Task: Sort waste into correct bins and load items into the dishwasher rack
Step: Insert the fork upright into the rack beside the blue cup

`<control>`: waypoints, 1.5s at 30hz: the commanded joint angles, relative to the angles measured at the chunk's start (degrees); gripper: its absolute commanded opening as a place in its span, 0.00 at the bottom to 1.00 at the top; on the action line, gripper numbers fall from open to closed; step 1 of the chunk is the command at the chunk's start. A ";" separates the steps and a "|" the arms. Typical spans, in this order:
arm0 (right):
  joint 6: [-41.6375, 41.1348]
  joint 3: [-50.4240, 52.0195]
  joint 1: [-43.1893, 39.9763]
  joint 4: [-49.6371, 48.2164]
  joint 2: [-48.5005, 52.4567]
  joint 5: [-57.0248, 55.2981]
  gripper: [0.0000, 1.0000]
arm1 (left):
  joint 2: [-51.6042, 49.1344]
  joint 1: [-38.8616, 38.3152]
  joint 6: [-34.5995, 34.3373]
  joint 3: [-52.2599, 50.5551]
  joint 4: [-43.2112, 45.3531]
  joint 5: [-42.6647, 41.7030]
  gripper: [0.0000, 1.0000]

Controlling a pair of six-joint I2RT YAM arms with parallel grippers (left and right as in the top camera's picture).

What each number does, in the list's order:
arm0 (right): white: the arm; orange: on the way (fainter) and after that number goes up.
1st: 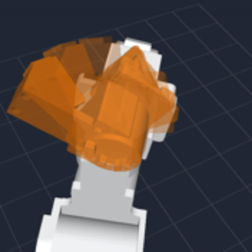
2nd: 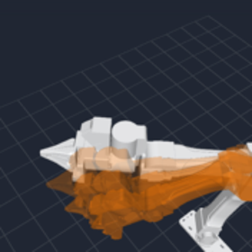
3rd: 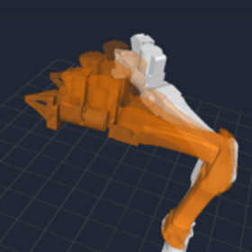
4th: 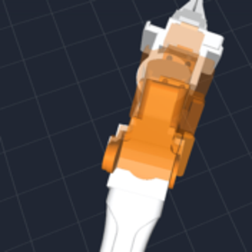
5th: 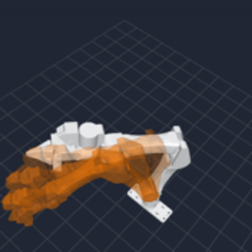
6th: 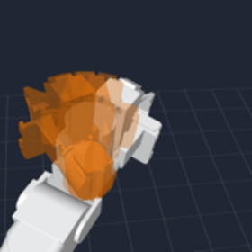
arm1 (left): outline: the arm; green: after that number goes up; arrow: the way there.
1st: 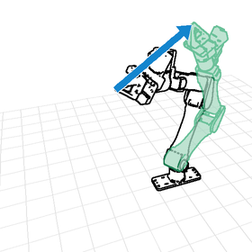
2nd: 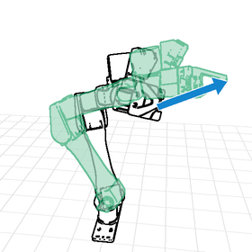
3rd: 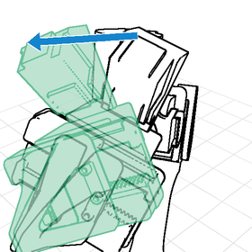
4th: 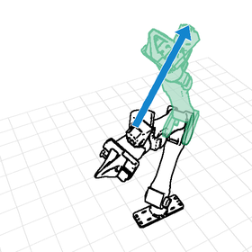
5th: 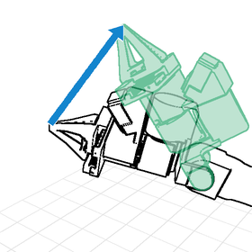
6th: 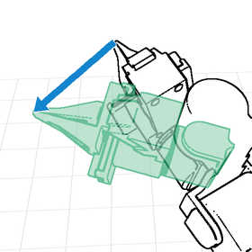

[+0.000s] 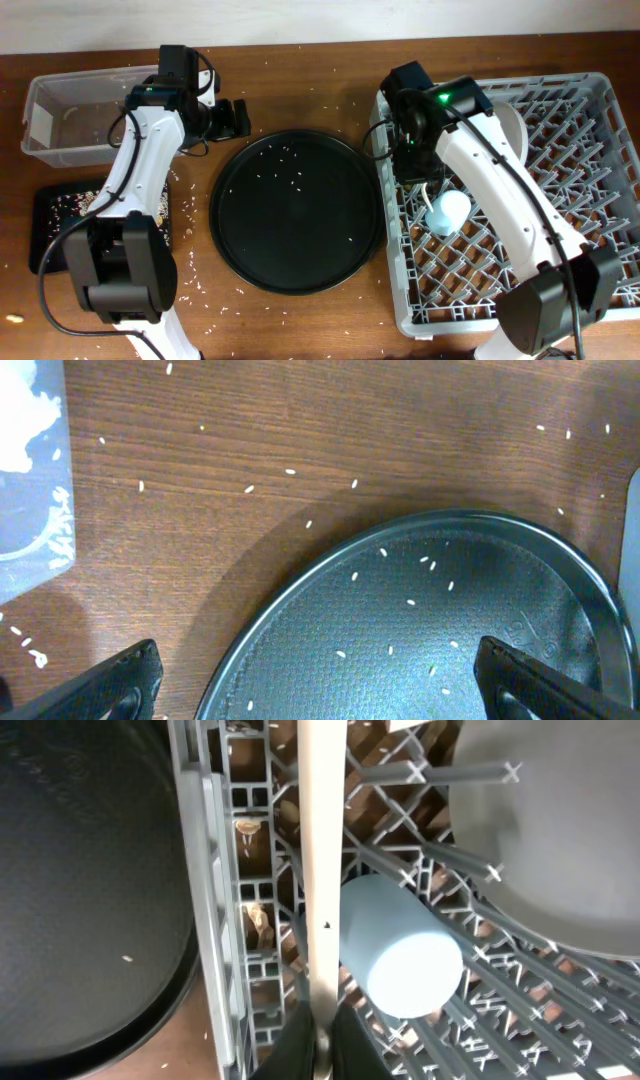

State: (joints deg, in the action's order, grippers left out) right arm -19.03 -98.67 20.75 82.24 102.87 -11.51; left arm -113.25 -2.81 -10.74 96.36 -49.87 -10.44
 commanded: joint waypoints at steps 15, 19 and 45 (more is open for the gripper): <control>2.34 3.39 -0.15 -5.20 -0.94 5.01 0.50 | 0.42 0.35 0.07 0.81 0.11 0.24 0.99; 3.82 -4.31 -0.15 -2.21 -3.48 5.92 0.51 | 0.42 0.35 0.07 0.81 0.11 0.24 0.99; 3.63 -9.22 -0.90 -0.96 -28.46 -7.23 0.98 | 0.42 0.35 0.07 0.81 0.11 0.39 0.99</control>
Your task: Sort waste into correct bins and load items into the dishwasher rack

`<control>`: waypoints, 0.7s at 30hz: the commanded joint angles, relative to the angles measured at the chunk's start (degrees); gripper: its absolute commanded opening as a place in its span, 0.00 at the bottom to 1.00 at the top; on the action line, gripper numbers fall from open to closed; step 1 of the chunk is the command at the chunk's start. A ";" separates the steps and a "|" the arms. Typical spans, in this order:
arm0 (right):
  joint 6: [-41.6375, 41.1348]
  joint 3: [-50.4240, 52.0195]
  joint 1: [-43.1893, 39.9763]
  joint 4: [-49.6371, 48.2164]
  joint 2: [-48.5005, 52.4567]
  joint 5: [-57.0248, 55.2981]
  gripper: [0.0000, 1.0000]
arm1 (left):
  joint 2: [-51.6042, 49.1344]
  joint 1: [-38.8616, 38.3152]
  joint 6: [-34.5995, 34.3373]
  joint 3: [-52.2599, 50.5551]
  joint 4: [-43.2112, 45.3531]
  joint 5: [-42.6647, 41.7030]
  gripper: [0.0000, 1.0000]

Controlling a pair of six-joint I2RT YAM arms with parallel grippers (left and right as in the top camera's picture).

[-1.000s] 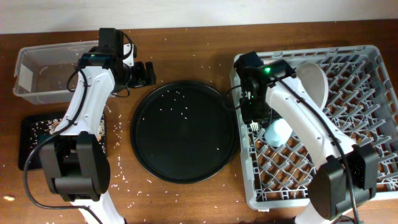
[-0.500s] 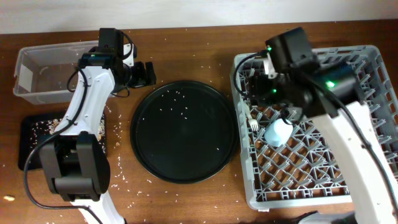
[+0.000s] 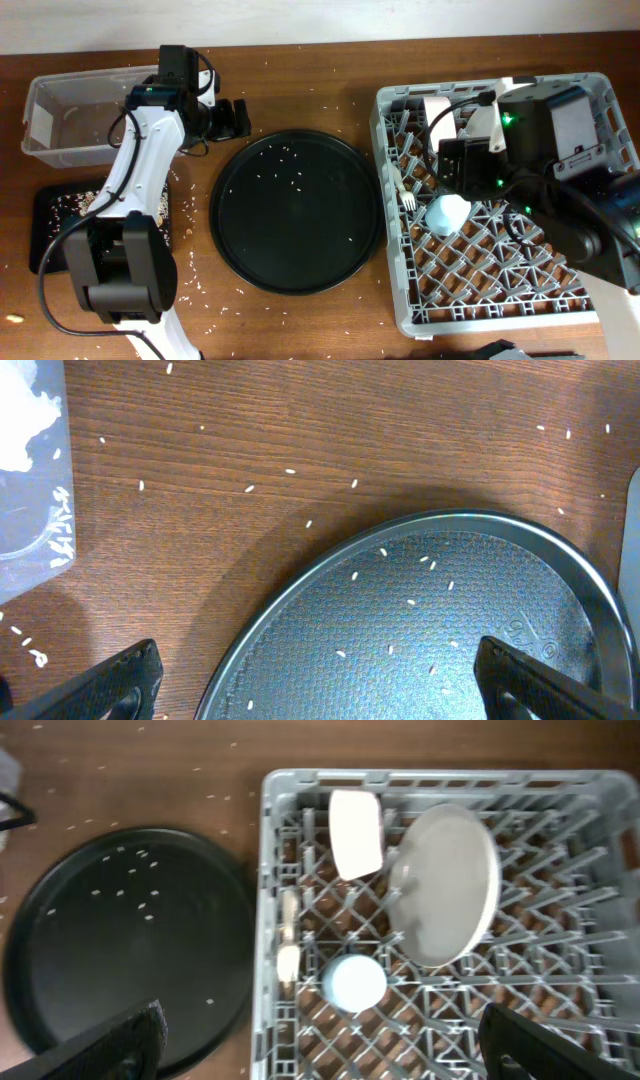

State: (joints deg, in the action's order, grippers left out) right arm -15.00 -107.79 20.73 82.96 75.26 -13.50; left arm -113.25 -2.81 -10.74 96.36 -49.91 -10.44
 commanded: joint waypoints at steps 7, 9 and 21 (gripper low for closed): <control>10.62 33.55 -13.09 -38.03 -24.04 4.85 0.98 | 0.42 0.35 0.07 0.81 0.15 0.39 0.99; 10.71 49.77 -16.50 -48.87 -34.75 8.33 0.98 | 0.42 0.35 0.09 0.81 0.15 0.39 0.99; 10.10 106.55 -18.53 -87.27 -75.10 8.83 0.98 | 0.42 0.35 0.07 0.81 0.15 0.39 0.99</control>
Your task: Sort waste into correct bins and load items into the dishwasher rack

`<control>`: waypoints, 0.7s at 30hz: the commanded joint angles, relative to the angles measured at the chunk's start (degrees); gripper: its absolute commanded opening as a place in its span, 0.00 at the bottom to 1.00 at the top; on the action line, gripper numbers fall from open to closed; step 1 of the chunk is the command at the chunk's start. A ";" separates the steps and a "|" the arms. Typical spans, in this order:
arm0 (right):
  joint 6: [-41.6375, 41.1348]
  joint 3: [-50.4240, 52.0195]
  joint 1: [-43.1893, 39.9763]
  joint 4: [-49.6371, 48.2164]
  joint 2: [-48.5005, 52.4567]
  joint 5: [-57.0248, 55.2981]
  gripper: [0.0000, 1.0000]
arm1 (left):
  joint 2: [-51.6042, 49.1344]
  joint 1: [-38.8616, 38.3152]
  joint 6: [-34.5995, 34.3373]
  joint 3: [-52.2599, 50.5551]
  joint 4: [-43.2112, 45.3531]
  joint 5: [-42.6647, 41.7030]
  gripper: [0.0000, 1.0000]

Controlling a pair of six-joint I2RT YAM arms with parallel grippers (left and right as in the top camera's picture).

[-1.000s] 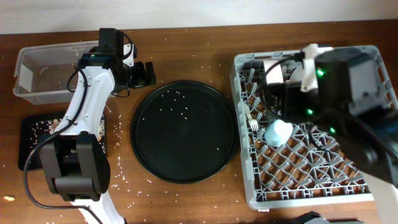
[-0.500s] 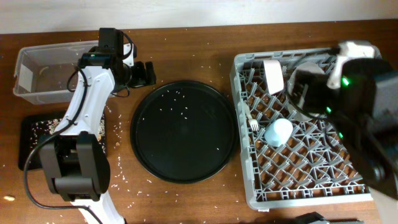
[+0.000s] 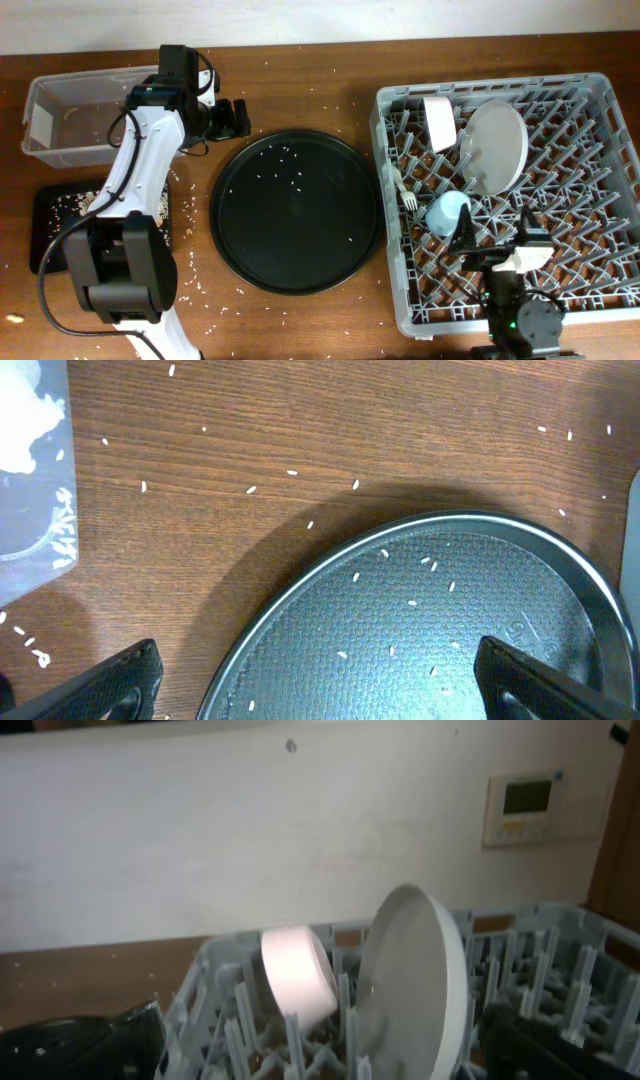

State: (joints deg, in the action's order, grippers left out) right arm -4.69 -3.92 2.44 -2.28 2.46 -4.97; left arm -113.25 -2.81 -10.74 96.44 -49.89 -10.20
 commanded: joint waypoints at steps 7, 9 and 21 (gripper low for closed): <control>-0.22 3.61 -0.22 6.78 -2.21 5.84 0.98 | 0.42 0.35 0.09 0.72 0.13 0.15 0.99; -0.20 3.61 -0.22 6.78 -2.16 5.84 0.99 | 0.42 0.35 0.09 0.72 0.13 0.15 0.99; -0.20 3.61 -0.22 6.78 -2.14 5.84 0.98 | 0.44 2.60 0.09 0.72 -0.85 1.22 0.99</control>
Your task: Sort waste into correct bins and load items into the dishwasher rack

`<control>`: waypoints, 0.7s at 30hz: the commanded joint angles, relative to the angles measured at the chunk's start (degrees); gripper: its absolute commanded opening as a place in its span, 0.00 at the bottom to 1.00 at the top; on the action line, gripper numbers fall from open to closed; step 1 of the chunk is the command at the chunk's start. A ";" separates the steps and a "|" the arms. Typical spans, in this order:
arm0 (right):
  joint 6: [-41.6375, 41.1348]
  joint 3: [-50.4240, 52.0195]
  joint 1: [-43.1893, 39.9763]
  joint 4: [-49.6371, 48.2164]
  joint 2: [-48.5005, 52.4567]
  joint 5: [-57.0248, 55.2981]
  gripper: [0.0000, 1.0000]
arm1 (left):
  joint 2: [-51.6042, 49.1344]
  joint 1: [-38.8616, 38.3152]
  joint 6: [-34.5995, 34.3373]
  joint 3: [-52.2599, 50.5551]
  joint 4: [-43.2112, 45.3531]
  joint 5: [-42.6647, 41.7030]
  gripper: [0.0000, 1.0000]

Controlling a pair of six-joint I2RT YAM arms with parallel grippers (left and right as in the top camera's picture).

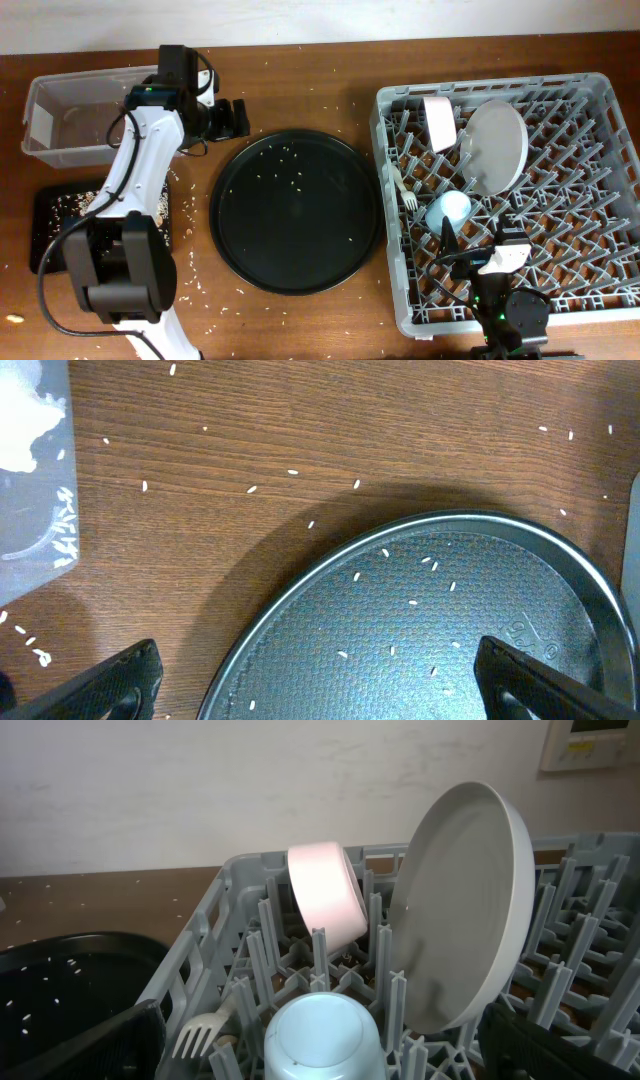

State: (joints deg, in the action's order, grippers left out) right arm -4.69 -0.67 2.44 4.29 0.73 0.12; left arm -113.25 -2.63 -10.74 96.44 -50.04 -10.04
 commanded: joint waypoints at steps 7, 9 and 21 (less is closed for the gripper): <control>-0.20 0.35 -0.22 0.20 -0.42 0.74 0.98 | 19.58 7.30 8.50 -2.38 -5.27 7.28 0.99; -0.20 0.35 -0.22 0.20 -0.42 0.74 0.98 | 26.99 7.30 15.93 -10.08 4.42 5.53 0.99; -0.20 0.35 -0.22 0.20 -0.42 0.74 0.98 | 86.64 7.69 19.67 -89.33 62.36 5.38 0.99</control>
State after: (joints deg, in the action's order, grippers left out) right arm -4.71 -0.67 2.44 4.23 0.69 0.40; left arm -35.86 4.91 7.92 13.67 10.50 -5.72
